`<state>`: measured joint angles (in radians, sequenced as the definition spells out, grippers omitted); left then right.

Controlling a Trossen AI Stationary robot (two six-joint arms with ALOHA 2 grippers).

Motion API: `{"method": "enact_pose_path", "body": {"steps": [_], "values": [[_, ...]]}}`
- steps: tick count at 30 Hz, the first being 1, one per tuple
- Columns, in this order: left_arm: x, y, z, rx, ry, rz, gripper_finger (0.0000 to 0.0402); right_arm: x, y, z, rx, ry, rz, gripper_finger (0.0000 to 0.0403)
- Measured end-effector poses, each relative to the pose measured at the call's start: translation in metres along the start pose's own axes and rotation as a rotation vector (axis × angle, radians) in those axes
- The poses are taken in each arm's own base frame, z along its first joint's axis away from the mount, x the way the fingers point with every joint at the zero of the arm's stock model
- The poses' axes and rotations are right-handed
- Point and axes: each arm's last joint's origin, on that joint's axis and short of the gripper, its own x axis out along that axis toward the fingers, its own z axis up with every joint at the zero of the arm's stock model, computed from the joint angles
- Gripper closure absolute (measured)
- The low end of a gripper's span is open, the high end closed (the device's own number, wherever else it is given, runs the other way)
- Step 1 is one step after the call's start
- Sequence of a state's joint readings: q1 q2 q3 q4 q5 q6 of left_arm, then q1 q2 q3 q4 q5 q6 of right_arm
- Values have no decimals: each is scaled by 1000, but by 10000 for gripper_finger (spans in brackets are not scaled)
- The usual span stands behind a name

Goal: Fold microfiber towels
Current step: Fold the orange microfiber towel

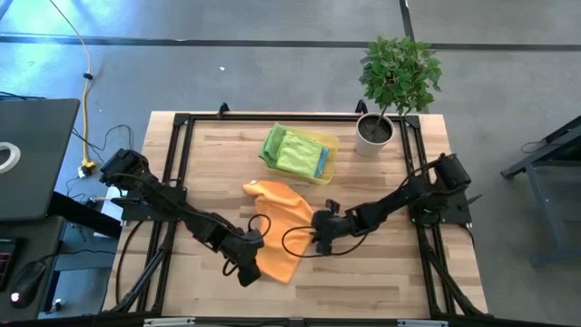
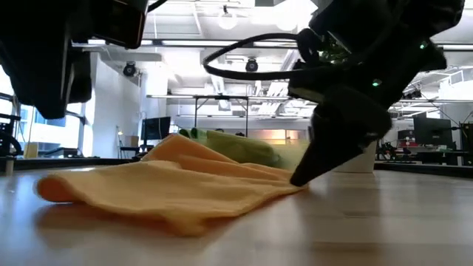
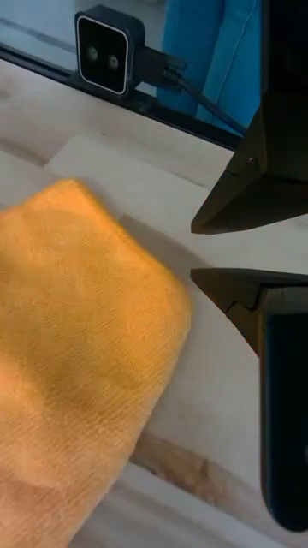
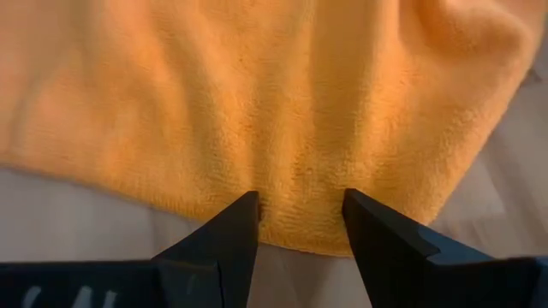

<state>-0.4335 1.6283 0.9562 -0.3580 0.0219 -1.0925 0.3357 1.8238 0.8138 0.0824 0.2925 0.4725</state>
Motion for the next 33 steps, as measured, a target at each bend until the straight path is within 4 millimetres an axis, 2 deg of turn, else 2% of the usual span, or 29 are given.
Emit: {"method": "enact_pose_path", "body": {"steps": [8,15,20,26,33], "values": [[0,-4,-3,-33,-9,-20,336,-18,0,-12,-63,136,-53,236],[0,-2,1,-37,-21,-19,336,-55,-11,-14,-28,226,-135,236],[0,-1,8,69,-79,-7,336,-82,-13,-10,84,214,-144,236],[-1,0,16,229,-175,28,336,-96,19,3,75,7,71,236],[-1,1,17,208,-179,34,336,-81,60,-1,-7,-167,233,236]]}}
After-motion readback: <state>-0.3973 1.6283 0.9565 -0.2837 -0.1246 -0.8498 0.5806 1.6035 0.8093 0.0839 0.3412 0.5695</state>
